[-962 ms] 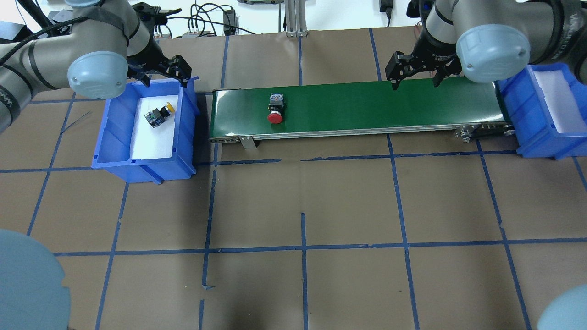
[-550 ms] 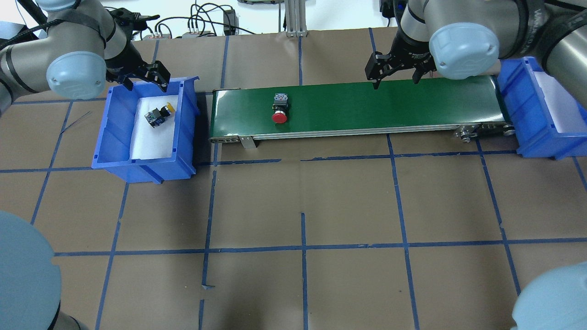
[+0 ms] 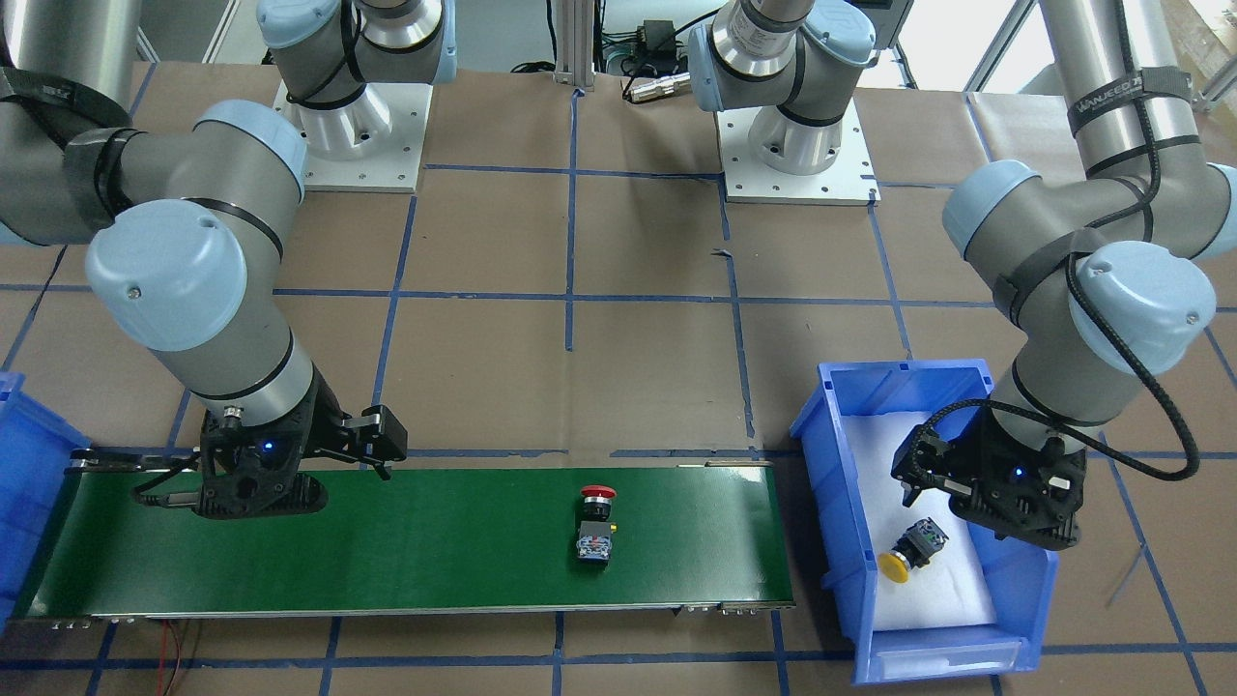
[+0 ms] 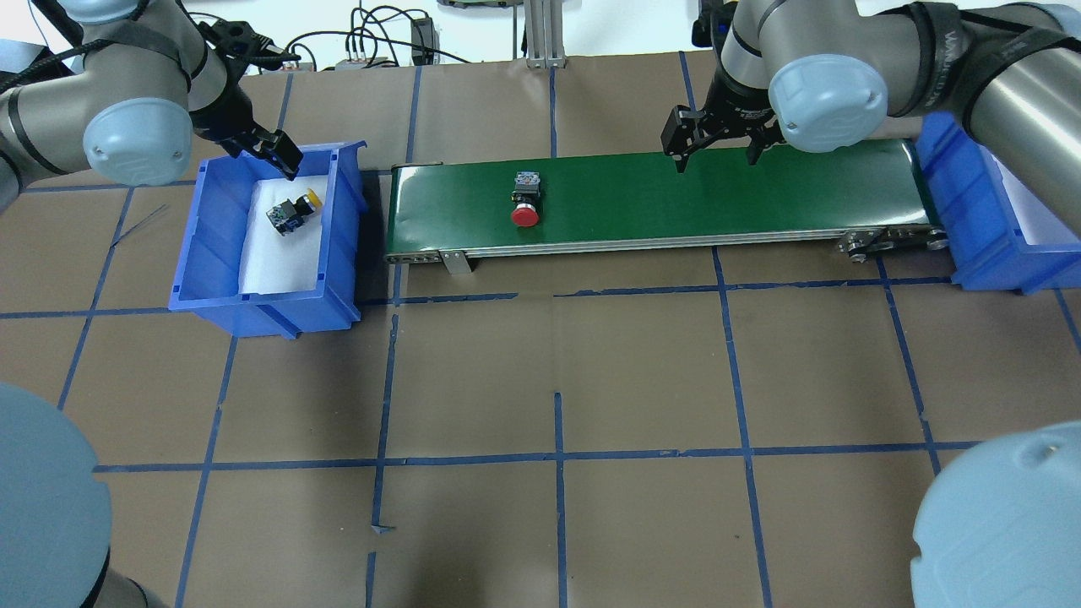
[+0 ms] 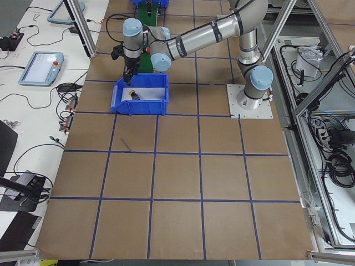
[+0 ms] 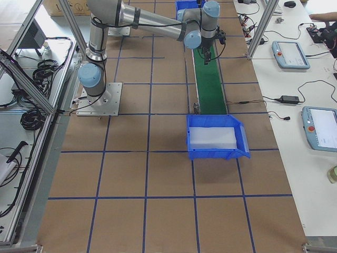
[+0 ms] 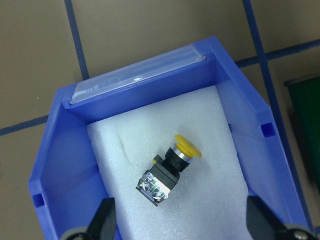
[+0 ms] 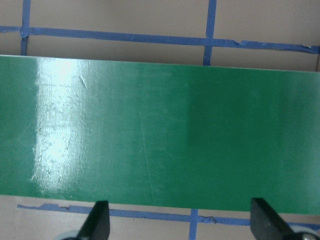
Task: Transport two buttons from left to right
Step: 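Return the left gripper to the bin while the right gripper moves over the belt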
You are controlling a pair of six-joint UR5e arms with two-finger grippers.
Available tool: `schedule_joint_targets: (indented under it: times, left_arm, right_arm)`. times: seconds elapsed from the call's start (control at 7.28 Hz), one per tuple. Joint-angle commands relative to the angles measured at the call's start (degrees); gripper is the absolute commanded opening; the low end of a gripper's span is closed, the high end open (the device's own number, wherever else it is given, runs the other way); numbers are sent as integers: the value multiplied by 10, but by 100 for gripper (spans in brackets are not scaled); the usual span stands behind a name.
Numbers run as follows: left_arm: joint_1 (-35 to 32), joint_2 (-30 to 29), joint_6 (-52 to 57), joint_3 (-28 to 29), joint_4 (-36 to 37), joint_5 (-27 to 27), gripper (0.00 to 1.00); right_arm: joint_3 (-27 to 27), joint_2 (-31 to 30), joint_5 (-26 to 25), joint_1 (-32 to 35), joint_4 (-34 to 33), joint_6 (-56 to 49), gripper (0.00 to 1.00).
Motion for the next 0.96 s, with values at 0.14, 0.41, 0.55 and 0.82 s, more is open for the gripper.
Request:
schedule_joint_targets:
  times: [0.14,0.41,0.55,0.82]
  left_arm:
    - [1,-7,157,-14,27,2,92]
    - [27,-28,207,-14,43,4,91]
    - [30,-29,209,-16,42,5,79]
    - [28,-32,204,-36,42,4,78]
  right_arm:
    - [-2,22,0,-3,-36,16,100]
    - [1,23,2,-4,-36,15,100]
    - [-4,19,1,-4,-27,6,100]
    - [-10,19,-10,-4,18,14,100]
